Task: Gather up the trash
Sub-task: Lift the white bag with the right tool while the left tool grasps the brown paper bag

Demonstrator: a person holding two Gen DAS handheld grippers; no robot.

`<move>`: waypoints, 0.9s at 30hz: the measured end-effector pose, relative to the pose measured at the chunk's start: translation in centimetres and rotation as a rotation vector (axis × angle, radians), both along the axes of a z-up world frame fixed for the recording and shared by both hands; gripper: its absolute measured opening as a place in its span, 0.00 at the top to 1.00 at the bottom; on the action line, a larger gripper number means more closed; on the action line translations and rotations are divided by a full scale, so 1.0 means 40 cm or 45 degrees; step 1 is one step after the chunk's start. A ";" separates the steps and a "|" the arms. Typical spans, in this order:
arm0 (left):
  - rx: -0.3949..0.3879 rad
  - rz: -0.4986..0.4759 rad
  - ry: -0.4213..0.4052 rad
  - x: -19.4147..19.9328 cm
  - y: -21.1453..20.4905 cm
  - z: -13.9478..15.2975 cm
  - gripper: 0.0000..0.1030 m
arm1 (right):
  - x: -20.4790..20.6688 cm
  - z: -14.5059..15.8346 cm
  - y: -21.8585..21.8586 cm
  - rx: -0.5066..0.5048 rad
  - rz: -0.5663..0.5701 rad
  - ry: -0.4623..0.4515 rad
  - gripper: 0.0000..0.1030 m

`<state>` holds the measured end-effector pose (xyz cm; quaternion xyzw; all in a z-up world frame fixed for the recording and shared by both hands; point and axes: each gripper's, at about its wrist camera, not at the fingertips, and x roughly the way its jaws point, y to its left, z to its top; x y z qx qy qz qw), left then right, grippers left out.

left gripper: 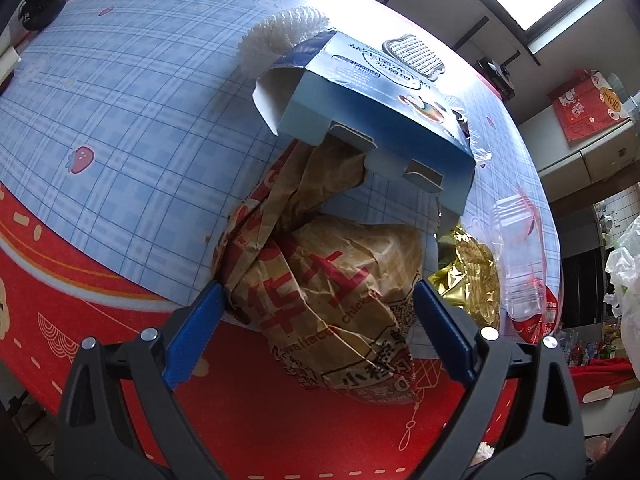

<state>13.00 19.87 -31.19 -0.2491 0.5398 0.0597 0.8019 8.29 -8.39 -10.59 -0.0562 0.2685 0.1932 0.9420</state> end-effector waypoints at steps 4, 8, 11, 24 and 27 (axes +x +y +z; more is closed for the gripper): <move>0.052 -0.019 0.012 0.013 -0.020 -0.006 0.12 | 0.003 0.003 -0.003 0.007 -0.009 0.004 0.89; 0.086 -0.021 0.016 0.008 -0.019 0.002 0.19 | 0.006 0.007 -0.009 0.027 -0.008 -0.003 0.89; 0.065 -0.026 0.010 -0.006 0.000 0.013 0.32 | 0.003 0.007 -0.011 0.042 -0.002 -0.009 0.89; 0.157 0.197 0.029 -0.151 0.150 0.087 0.35 | 0.023 -0.020 -0.048 0.130 0.006 0.028 0.89; 0.202 0.282 -0.009 -0.198 0.192 0.120 0.35 | 0.029 -0.024 -0.044 0.141 0.012 0.035 0.89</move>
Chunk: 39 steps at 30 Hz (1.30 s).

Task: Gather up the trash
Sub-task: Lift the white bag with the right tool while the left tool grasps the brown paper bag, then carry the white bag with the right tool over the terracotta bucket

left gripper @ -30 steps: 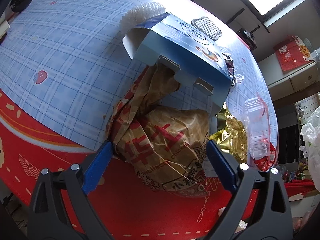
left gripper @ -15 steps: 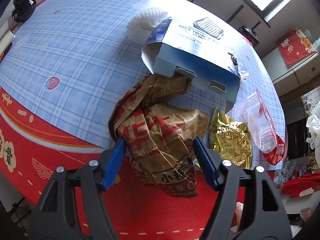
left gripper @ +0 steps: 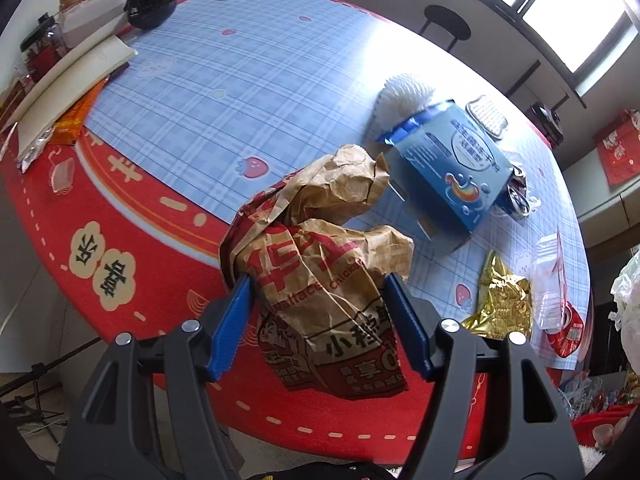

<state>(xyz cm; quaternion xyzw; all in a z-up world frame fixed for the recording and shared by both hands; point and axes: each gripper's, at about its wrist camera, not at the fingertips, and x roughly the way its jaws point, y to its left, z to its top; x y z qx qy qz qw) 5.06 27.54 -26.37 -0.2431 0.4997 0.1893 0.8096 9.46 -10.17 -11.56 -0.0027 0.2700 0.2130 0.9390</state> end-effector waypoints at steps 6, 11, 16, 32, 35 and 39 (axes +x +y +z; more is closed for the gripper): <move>0.107 0.078 -0.155 -0.031 0.050 0.099 0.35 | 0.019 -0.005 0.020 -0.013 0.000 0.001 0.89; 0.149 0.025 -0.327 0.004 0.053 0.188 0.35 | 0.046 0.002 0.041 -0.048 -0.039 -0.001 0.89; 0.131 -0.122 -0.445 0.083 0.043 0.242 0.34 | 0.068 0.012 0.071 -0.092 -0.105 -0.005 0.89; -0.002 -0.589 -0.550 0.348 -0.046 0.272 0.34 | 0.076 0.021 0.045 -0.151 -0.444 0.014 0.89; -0.014 -0.598 -0.562 0.358 -0.095 0.279 0.34 | 0.081 0.018 -0.010 -0.135 -0.482 0.008 0.89; 0.014 -0.585 -0.546 0.359 -0.185 0.295 0.34 | 0.090 0.014 -0.120 -0.084 -0.506 0.003 0.89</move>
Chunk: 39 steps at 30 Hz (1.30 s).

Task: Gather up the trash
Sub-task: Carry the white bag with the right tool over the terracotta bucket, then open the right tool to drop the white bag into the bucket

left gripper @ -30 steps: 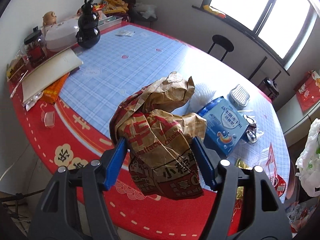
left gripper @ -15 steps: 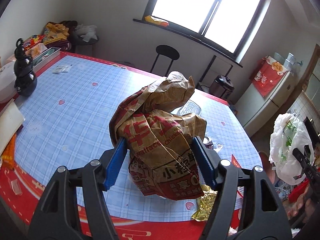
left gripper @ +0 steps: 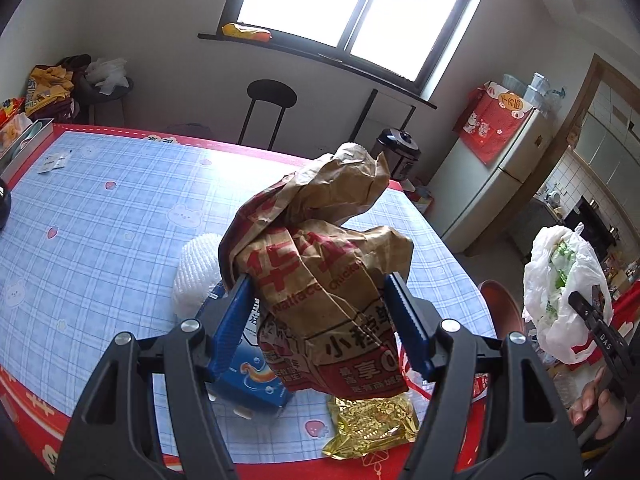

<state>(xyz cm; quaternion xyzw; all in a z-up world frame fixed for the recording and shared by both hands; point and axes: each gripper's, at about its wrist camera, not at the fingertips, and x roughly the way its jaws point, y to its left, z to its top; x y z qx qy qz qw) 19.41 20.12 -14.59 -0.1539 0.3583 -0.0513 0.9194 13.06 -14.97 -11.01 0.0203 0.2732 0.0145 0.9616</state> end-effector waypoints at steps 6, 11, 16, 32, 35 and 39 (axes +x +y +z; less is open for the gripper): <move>0.053 0.043 -0.022 -0.028 -0.145 0.046 0.34 | 0.029 -0.016 -0.223 0.068 -0.071 -0.030 0.89; 0.087 0.070 -0.033 -0.039 -0.271 0.081 0.34 | 0.077 -0.069 -0.409 0.096 -0.128 0.004 0.89; 0.117 0.093 -0.053 -0.064 -0.377 0.105 0.34 | 0.143 -0.139 -0.561 0.125 -0.161 0.072 0.89; 0.187 0.106 -0.038 -0.057 -0.547 0.128 0.34 | 0.278 -0.202 -0.770 0.201 -0.221 0.116 0.41; 0.188 0.051 -0.040 -0.032 -0.590 0.126 0.34 | 0.262 -0.188 -0.790 0.216 -0.207 0.091 0.26; 0.191 -0.037 -0.041 0.003 -0.658 0.123 0.33 | 0.226 -0.159 -0.819 0.217 -0.218 0.056 0.14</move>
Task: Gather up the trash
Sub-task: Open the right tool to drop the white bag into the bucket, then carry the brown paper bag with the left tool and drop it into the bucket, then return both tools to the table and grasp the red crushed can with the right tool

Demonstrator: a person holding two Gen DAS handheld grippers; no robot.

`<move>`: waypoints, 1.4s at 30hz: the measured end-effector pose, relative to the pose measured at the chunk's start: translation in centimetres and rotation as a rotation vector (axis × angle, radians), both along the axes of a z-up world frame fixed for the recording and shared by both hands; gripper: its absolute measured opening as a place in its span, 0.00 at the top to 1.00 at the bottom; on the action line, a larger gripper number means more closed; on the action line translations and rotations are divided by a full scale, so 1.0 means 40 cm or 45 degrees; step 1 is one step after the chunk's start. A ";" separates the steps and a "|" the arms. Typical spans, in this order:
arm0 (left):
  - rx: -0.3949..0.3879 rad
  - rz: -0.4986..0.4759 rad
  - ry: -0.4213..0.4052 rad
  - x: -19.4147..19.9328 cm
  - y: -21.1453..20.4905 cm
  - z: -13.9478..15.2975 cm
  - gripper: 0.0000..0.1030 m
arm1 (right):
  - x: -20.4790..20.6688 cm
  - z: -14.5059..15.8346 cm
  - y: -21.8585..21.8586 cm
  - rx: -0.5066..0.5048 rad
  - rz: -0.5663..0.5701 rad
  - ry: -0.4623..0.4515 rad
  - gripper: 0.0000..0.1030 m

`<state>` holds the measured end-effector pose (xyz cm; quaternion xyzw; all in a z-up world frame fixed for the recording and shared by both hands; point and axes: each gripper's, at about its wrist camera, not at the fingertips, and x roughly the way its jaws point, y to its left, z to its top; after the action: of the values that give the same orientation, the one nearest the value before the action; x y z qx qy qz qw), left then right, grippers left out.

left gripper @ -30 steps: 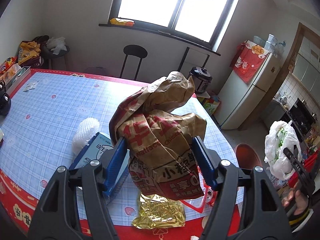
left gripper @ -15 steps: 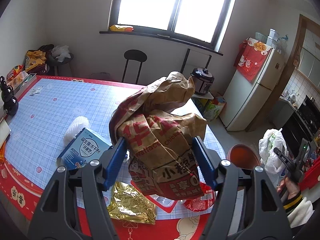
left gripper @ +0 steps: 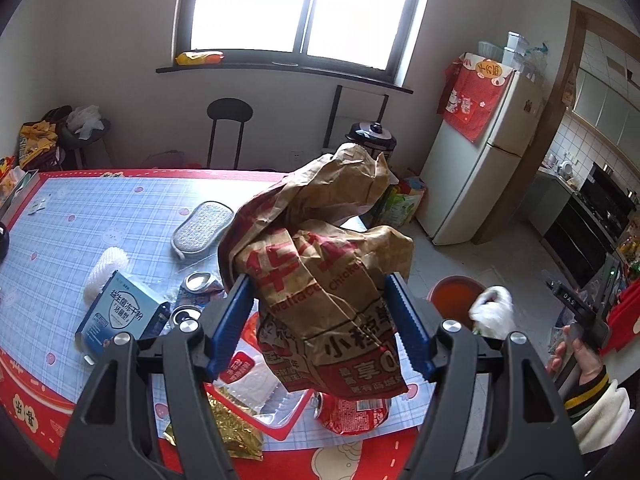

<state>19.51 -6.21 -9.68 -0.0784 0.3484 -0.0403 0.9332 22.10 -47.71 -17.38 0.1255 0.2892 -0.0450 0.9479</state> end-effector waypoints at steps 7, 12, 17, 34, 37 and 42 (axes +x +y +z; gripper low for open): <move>-0.001 -0.164 0.013 0.055 -0.111 -0.016 0.33 | -0.084 0.056 -0.044 -0.023 -0.064 -0.026 0.05; 0.004 -0.312 0.039 0.109 -0.218 -0.038 0.33 | -0.155 0.072 -0.070 -0.029 -0.109 -0.018 0.05; 0.023 -0.501 0.086 0.169 -0.365 -0.083 0.33 | -0.216 0.066 -0.106 -0.034 -0.164 0.015 0.05; 0.041 -0.868 0.240 0.372 -0.806 -0.201 0.30 | -0.361 0.025 -0.239 0.030 -0.436 0.055 0.05; 0.014 -0.901 0.223 0.385 -0.843 -0.201 0.15 | -0.371 0.023 -0.249 0.032 -0.456 0.061 0.05; 0.032 -0.919 0.127 0.362 -0.845 -0.162 0.08 | -0.376 0.023 -0.255 0.038 -0.466 0.068 0.05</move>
<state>33.99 -39.99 -16.15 0.0592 0.3992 -0.3591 0.8415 7.06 -57.91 -16.45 0.1888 0.2872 -0.2156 0.9140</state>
